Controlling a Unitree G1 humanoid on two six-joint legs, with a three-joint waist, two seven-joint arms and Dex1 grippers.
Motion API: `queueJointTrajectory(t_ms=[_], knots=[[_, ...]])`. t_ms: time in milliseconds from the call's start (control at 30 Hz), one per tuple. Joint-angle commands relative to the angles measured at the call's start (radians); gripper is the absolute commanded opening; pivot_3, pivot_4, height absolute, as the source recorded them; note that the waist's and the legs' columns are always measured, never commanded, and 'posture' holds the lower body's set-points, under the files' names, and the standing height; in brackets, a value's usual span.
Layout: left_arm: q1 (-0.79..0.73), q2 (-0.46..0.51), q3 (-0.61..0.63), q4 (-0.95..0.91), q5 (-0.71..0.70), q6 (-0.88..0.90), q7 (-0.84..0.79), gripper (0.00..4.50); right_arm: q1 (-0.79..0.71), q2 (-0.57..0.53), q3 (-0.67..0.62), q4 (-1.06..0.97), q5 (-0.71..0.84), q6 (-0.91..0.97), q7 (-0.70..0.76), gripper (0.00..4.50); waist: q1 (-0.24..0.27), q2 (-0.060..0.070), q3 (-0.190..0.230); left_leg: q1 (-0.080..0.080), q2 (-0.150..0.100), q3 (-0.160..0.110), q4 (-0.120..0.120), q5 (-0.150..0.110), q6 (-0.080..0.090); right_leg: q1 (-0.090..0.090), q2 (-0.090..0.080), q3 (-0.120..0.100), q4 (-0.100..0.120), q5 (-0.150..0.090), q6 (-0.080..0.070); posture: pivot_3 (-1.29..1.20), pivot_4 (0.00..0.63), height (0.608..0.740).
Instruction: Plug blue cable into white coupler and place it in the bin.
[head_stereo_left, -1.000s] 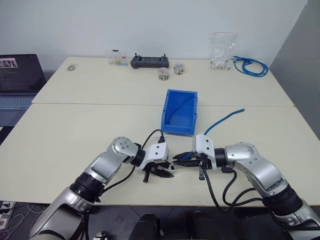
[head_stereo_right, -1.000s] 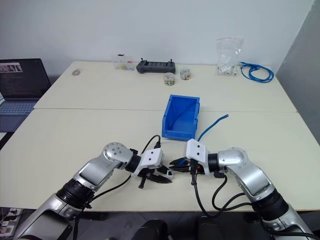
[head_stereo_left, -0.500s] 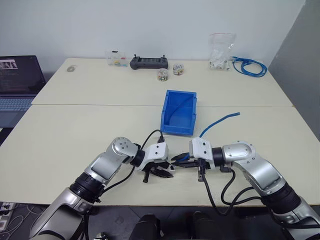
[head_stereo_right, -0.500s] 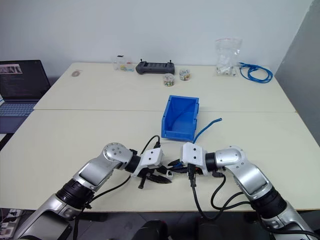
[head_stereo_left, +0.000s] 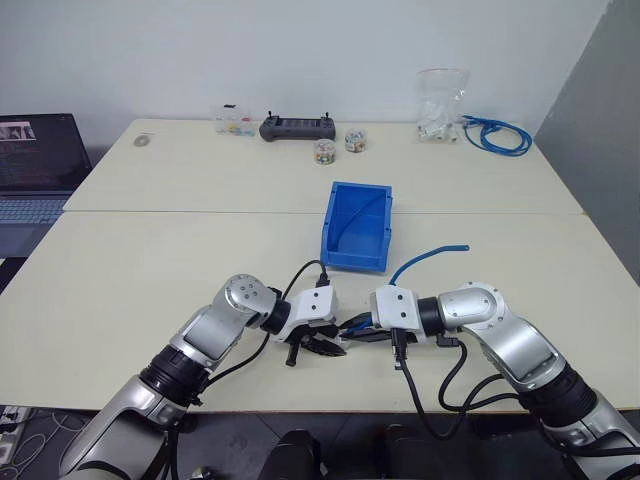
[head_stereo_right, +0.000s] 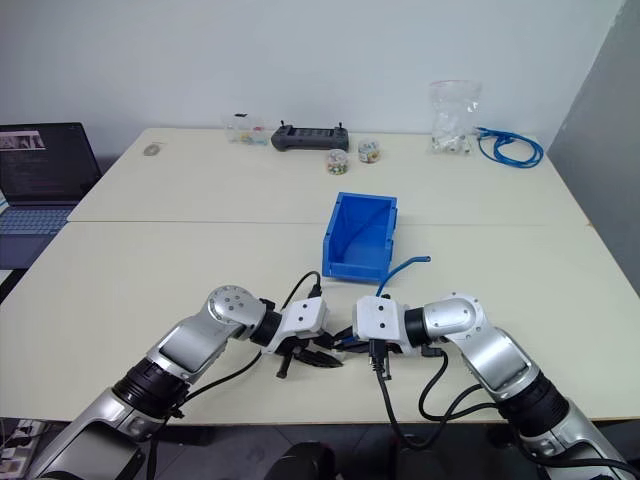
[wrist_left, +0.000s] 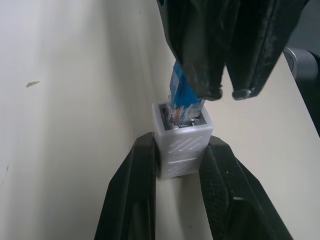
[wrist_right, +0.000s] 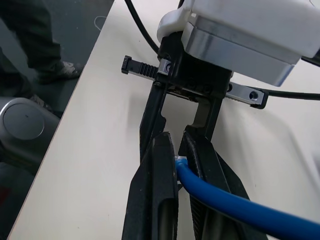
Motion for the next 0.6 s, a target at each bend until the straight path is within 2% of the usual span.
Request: queueJointTrajectory(t_ms=[33,267,600], knots=[[0.014,-0.004,-0.015,0.016,0.032,0.015,0.010,0.87,-0.007,0.017,0.027,0.017,0.010,0.043,0.028,0.02,0.000,0.000,0.000,0.001,0.000,0.000,0.000,0.000,0.000,0.001,0.000,0.000,0.000,0.000,0.000,0.00,0.150,0.740],[0.019,-0.009,-0.011,0.007,0.029,0.012,0.013,0.87,-0.032,0.048,0.038,0.051,0.064,0.173,0.068,0.02,0.000,0.000,0.000,0.004,0.000,0.000,-0.001,0.000,0.000,0.003,0.000,0.000,-0.001,-0.001,0.000,0.00,0.150,0.740],[0.027,-0.010,-0.005,0.001,0.028,0.008,0.014,0.87,-0.044,0.071,0.127,0.118,-0.002,0.136,0.118,0.02,-0.002,0.001,-0.003,0.007,0.000,0.000,-0.002,0.000,0.000,0.006,0.000,0.001,-0.001,-0.001,0.001,0.00,0.150,0.740]])
